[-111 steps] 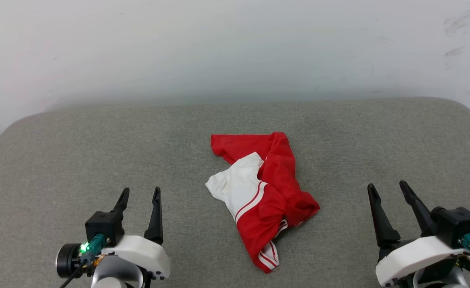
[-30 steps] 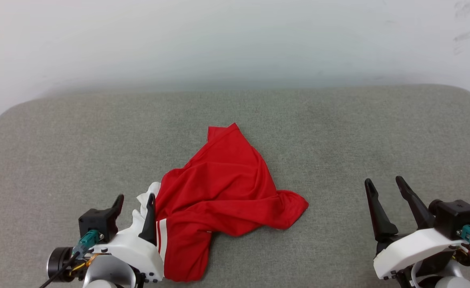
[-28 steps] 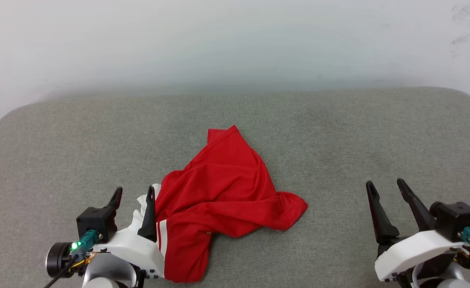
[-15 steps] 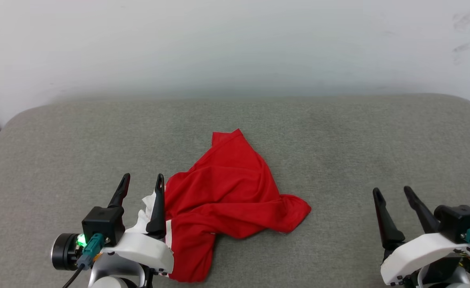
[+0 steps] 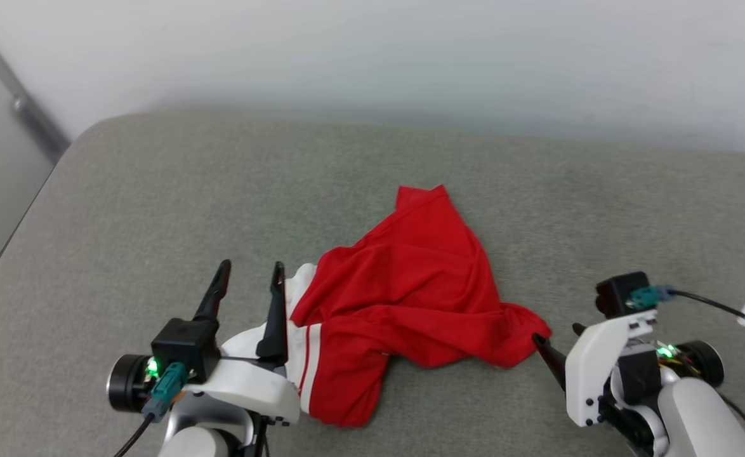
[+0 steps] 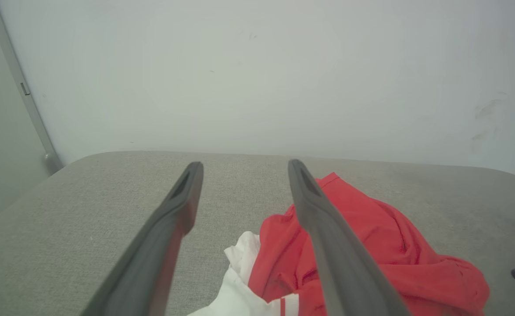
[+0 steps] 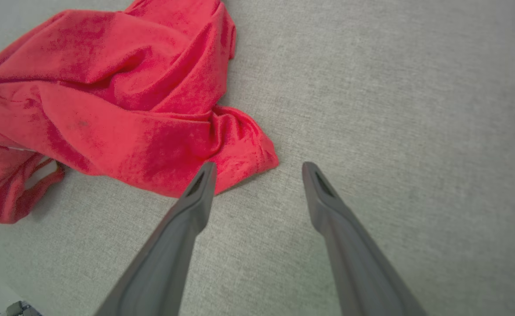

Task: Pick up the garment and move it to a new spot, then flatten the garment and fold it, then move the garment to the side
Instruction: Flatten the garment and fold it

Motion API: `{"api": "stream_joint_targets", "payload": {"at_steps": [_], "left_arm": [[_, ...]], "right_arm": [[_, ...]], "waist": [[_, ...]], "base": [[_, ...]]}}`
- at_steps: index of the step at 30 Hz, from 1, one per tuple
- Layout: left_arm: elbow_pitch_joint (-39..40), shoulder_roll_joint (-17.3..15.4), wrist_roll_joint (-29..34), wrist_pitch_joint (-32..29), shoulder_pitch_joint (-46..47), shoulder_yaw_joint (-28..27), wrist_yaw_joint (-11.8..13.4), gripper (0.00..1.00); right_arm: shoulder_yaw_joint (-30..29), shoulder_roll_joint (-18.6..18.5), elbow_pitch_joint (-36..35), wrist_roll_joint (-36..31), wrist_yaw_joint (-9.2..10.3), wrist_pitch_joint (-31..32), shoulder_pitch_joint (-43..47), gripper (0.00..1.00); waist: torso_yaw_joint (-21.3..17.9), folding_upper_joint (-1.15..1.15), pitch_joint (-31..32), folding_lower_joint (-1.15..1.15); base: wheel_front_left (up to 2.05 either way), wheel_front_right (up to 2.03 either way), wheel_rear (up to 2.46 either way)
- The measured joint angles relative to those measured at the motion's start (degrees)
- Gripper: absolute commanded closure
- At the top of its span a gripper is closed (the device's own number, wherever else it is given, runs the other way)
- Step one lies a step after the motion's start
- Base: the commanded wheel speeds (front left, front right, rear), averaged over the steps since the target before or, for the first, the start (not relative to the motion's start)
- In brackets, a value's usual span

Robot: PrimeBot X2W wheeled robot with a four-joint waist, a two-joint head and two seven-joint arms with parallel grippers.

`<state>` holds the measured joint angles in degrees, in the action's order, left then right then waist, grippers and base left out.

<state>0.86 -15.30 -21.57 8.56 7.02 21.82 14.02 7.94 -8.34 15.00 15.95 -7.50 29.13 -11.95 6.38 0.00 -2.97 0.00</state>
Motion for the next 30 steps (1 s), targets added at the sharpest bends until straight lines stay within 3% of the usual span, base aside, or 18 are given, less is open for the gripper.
{"api": "stream_joint_targets", "payload": {"at_steps": [6, 12, 13, 14, 15, 23, 30], "left_arm": [[-1.04, 1.35, -0.19, 0.81, 1.76, 1.24, -0.87, 0.0], [-2.32, 1.85, -0.4, 1.32, 2.63, 1.7, -1.25, 0.0], [-2.49, 1.85, -0.49, 1.46, 2.66, 1.74, -1.25, 0.0], [-2.59, 1.86, -0.67, 1.47, 2.66, 1.71, -1.25, 0.0], [-2.68, 1.85, -0.78, 1.49, 2.66, 1.69, -1.24, 0.0], [-2.43, 1.37, -0.82, 1.35, 2.23, 1.44, -0.35, 0.0], [-2.31, 0.3, -1.48, 0.98, 0.26, 0.7, 0.15, 0.0]], "right_arm": [[5.99, -3.09, 9.35, 3.13, 0.0, 2.72, -7.38, 0.0], [10.2, -3.55, 18.31, 6.61, 0.01, 3.3, -11.44, 0.0], [10.69, -3.54, 19.06, 7.25, 0.02, 3.59, -11.83, 0.08], [11.1, -3.54, 19.69, 8.05, 0.03, 3.63, -12.2, 0.67], [11.52, -3.56, 20.13, 8.83, 0.1, 3.58, -12.44, 1.0], [10.84, -5.28, 16.39, 10.71, -0.01, -3.38, -12.51, 1.0], [0.66, -8.18, 4.07, 7.67, 0.0, -5.3, -5.16, 1.0]], "waist": [[2.83, 0.0, -2.58, 0.0], [4.38, 0.0, -4.07, 0.0], [4.37, 0.0, -4.08, 0.0], [4.29, 0.0, -4.06, 0.0], [4.15, 0.0, -4.01, 0.0], [1.26, 0.0, -2.96, 0.0], [-2.52, 0.0, -0.95, 0.0]], "base": [[0.0, 0.0, 0.0], [0.0, 0.0, 0.0], [0.0, 0.0, 0.0], [0.0, 0.0, 0.0], [0.0, 0.0, 0.0], [0.0, 0.0, 0.0], [0.0, 0.0, 0.0]]}}
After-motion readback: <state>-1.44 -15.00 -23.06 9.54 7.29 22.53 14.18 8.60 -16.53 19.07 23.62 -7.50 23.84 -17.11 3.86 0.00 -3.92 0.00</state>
